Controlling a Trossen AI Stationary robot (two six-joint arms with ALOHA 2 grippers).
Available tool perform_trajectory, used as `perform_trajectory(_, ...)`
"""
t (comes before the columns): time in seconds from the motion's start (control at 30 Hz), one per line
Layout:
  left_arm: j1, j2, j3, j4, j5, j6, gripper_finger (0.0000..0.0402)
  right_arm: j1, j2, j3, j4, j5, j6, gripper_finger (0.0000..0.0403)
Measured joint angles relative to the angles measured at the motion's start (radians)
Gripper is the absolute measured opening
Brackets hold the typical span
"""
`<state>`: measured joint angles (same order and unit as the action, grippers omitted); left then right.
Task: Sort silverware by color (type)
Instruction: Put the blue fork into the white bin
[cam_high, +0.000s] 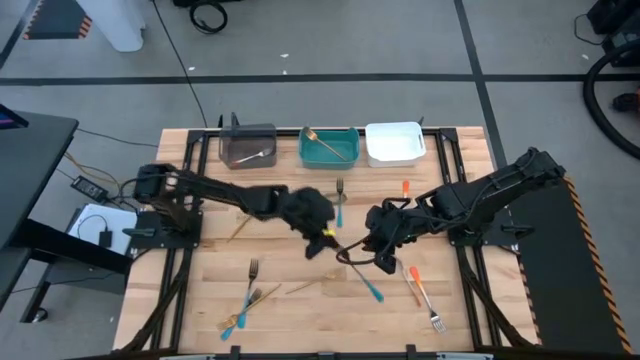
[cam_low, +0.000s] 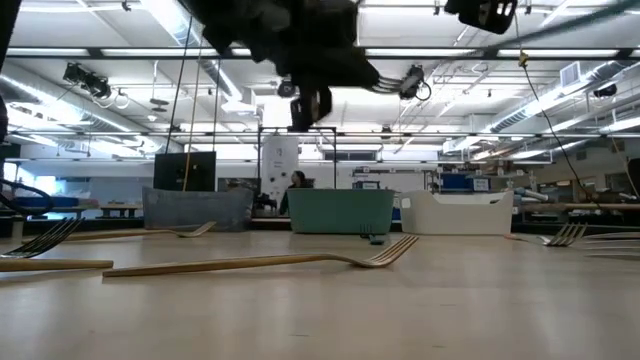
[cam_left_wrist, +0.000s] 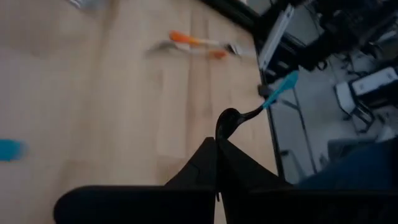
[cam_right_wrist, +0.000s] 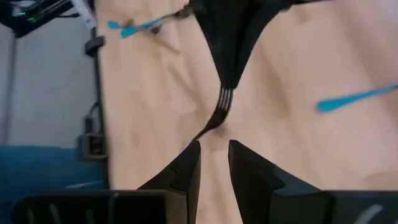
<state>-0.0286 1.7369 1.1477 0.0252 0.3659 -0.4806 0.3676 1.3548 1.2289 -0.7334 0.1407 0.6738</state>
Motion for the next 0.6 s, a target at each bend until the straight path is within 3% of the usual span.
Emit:
perform_trajectory(0.17, 0.076, -0.074, 0.0, -0.001, -0.055, 0.056, 0.0009, -0.011, 0.0, 0.0, 0.008, 0.152, -0.055, 0.0093)
perform_trajectory(0.6, 0.198, -0.101, 0.0, 0.009, -0.105, 0.153, 0.0009, -0.173, 0.0, 0.0, 0.015, 0.157, -0.128, 0.0128)
